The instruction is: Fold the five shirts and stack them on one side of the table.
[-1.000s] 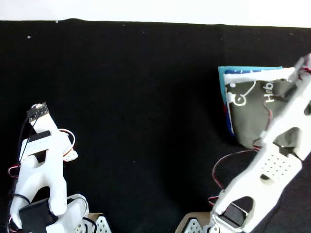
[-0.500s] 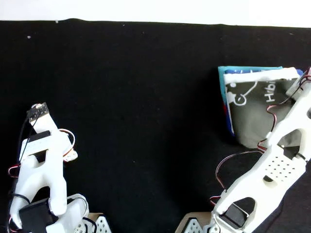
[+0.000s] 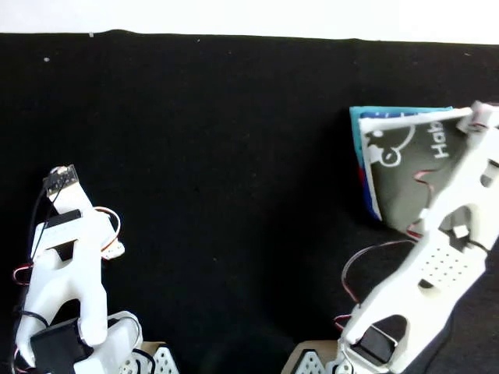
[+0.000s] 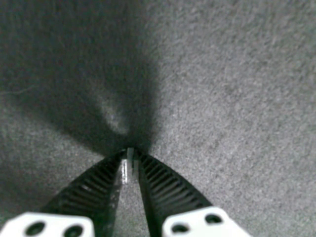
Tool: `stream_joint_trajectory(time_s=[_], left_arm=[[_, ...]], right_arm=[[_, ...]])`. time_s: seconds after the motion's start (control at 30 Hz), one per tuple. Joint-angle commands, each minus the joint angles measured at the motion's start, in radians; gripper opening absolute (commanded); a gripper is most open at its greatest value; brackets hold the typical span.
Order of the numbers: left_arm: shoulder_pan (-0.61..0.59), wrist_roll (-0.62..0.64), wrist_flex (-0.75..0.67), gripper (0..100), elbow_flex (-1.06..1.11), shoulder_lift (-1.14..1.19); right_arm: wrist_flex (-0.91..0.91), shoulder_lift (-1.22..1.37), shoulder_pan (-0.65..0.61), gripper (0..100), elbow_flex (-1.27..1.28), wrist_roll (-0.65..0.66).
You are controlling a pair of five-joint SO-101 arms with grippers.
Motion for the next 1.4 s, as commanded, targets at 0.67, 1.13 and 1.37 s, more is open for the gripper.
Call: stream_joint_trajectory(time_s=[0.67,1.13,1.37], left_arm=[[-0.007,0.002,-0.040,1,0.001,-0.002],[-0.007,0.002,-0.040,1,0.001,-0.002],[-0.007,0.002,-0.040,1,0.001,-0.002]], right_arm=[[0.346,-0.131,-0.019,1.0,-0.406,0.009],[0.753,-0.128,-0.166,0.7,-0.274,0.152],[0.585,-0.122,-0.219,0.7,-0.154,0.150]])
